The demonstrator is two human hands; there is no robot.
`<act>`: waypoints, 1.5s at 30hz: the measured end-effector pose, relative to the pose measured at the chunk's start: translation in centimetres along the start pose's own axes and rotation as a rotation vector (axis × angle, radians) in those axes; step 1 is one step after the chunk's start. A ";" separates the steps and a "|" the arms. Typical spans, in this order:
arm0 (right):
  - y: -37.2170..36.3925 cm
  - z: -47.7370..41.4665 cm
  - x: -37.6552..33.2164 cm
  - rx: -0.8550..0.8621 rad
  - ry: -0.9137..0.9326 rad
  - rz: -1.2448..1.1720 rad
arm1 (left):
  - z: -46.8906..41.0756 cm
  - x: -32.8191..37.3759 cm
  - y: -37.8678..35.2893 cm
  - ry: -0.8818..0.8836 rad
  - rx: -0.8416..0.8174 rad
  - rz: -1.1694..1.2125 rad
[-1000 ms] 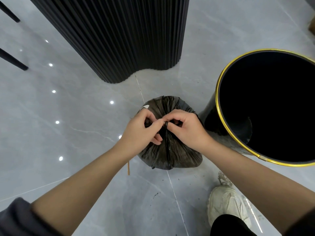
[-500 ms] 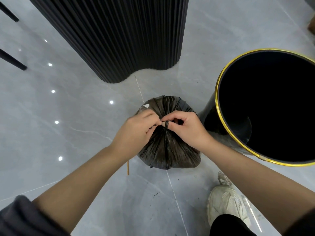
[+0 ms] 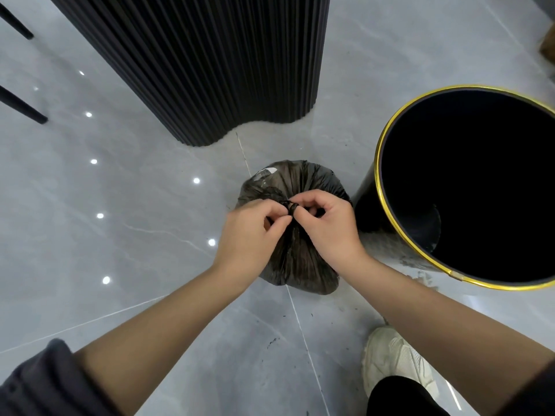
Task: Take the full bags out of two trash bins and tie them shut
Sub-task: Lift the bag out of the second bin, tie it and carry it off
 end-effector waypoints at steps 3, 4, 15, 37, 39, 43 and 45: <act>-0.1 0.4 0.0 0.020 -0.027 0.000 | -0.4 -0.2 -0.2 0.033 -0.001 0.015; -0.1 0.4 0.0 0.024 -0.034 0.005 | -0.3 -0.3 -0.3 0.041 -0.004 0.015; -1.0 0.1 0.1 -0.100 -0.033 0.033 | -1.6 0.0 0.2 -0.044 0.028 -0.017; -0.3 0.2 1.0 -0.058 -0.156 -0.187 | -1.4 -1.5 -0.8 0.310 -0.028 0.322; -0.3 0.3 1.0 -0.012 -0.151 -0.156 | -1.3 -1.4 -0.8 0.285 0.014 0.298; -0.4 0.2 1.3 0.013 -0.173 -0.064 | -1.1 -0.3 0.2 0.002 0.089 0.077; -0.6 0.3 1.2 -0.021 -0.148 -0.042 | -0.8 0.2 0.4 -0.084 0.091 0.053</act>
Point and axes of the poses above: each hand's wrist, its own z-axis away from the middle knuckle, its own y-axis out of the back of the hand, x = y × z, the point moved 7 cm from there along -z, towards the middle knuckle, and after that the axes turned 10 degrees about z, right-handed, at the moved point
